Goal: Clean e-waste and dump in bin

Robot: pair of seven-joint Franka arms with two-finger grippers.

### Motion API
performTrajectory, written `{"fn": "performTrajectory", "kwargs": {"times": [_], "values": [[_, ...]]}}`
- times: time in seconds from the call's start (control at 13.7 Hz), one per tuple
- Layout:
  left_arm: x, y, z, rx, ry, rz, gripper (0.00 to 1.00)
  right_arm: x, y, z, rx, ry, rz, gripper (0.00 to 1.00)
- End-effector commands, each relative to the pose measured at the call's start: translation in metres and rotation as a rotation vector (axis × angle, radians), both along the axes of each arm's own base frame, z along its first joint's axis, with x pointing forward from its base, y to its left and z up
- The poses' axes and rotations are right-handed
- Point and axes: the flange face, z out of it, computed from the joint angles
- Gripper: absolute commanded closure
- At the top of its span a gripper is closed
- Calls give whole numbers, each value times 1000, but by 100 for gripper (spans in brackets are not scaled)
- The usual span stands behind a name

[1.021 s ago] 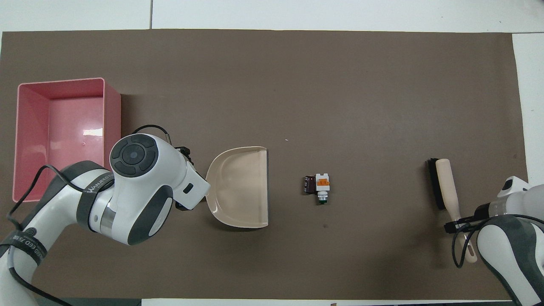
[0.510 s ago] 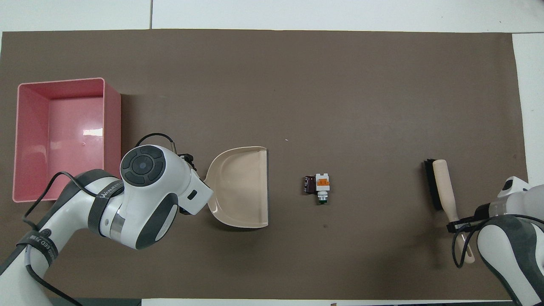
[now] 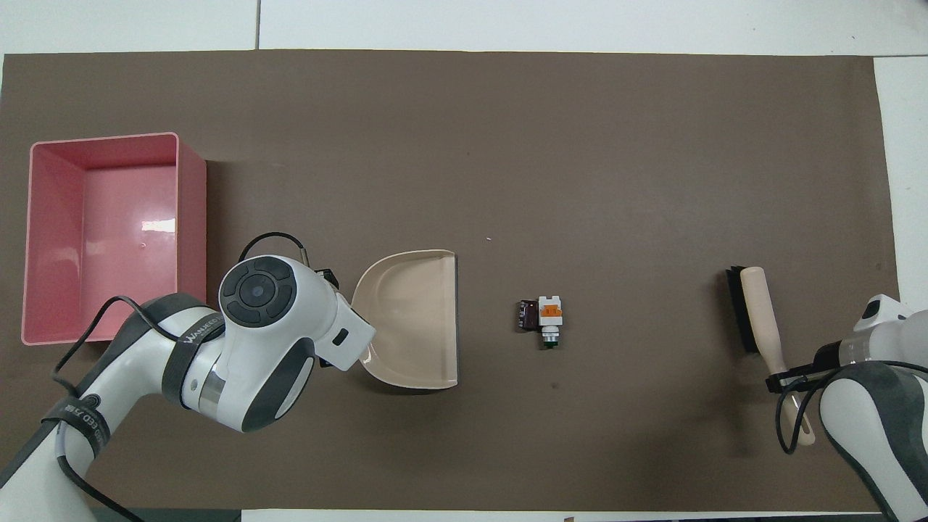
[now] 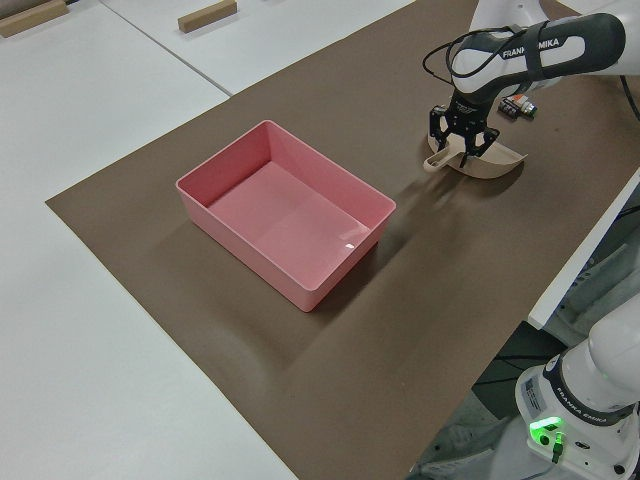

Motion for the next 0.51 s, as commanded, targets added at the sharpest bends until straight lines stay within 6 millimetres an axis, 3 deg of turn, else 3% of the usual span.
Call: {"fn": "performTrajectory", "kwargs": {"times": [0.0,0.22,0.44], "values": [[-7,1,5,-3,-18,13,77,35,23,56,-93,-16,79,100],[-5,1,7,-7,-25,7,94,50,85,74,-138,38,52,100],[-2,2,7,22,-45,-28,98,51,140,74,-124,17,-10,100]]}}
